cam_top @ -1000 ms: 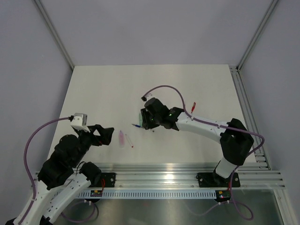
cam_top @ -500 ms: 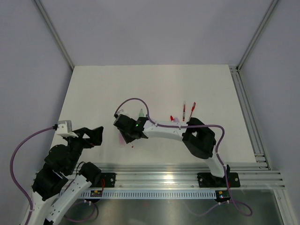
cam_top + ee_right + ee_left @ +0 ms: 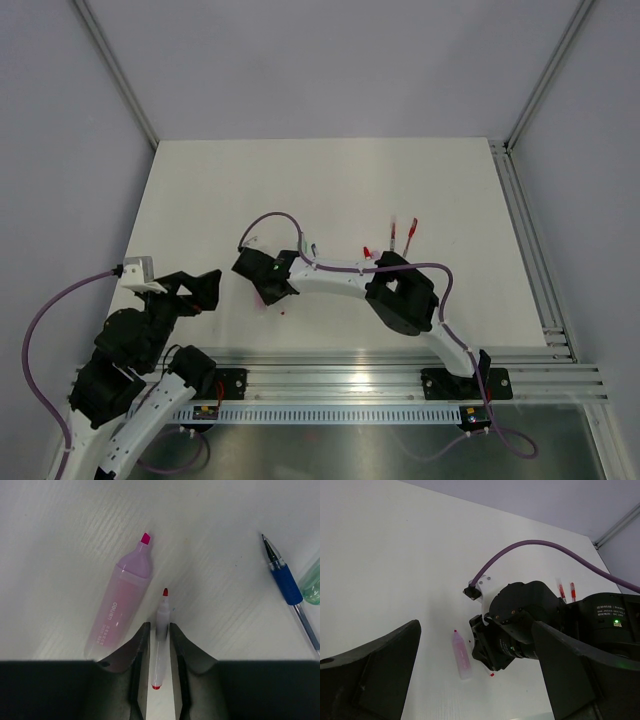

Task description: Insert the pens into the pen caps

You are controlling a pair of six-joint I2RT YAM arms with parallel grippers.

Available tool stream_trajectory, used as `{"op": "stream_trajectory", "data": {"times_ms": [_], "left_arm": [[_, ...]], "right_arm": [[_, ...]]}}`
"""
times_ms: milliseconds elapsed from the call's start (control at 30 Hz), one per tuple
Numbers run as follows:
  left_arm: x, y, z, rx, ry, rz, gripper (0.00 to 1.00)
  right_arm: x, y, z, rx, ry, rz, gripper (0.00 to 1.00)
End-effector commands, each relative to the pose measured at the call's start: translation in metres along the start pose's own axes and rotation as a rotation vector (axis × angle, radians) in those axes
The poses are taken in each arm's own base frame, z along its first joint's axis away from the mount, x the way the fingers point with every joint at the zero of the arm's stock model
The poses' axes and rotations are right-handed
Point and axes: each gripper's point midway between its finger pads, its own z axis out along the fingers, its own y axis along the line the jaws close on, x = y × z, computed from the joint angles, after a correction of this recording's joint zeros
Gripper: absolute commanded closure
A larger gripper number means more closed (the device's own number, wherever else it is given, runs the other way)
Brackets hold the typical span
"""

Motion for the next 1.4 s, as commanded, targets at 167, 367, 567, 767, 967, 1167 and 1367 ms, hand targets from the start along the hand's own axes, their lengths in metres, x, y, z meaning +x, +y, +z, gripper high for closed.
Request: {"op": "stream_trajectory", "data": {"times_ms": [167, 367, 567, 767, 967, 1167, 1367], "left_arm": [[-0.016, -0.015, -0.003, 0.076, -0.053, -0.017, 0.07], [-0.004, -0.050, 0.001, 0.245, 0.016, -0.032, 0.25], [0.052, -0.114, 0.004, 0.573, 0.275, -0.157, 0.42], [0.073, -0.141, 0.014, 0.702, 0.367, -0.248, 0.42], [0.074, -0.158, 0.022, 0.772, 0.390, -0.295, 0.42], [0.072, -0.164, 0.024, 0.800, 0.383, -0.322, 0.47], [0.080, -0.160, 0.030, 0.760, 0.421, -0.308, 0.57]], "right_arm": [[-0.010, -0.015, -0.012, 0.067, -0.069, 0.070, 1.00], [-0.050, -0.032, -0.083, 0.030, -0.280, 0.170, 1.00], [-0.076, -0.038, -0.173, -0.174, -0.551, 0.304, 1.00], [-0.079, -0.042, -0.228, -0.348, -0.713, 0.421, 1.00], [-0.075, -0.039, -0.249, -0.443, -0.758, 0.468, 1.00], [-0.073, -0.034, -0.255, -0.498, -0.768, 0.478, 1.00], [-0.074, -0.039, -0.263, -0.509, -0.803, 0.505, 1.00]]}}
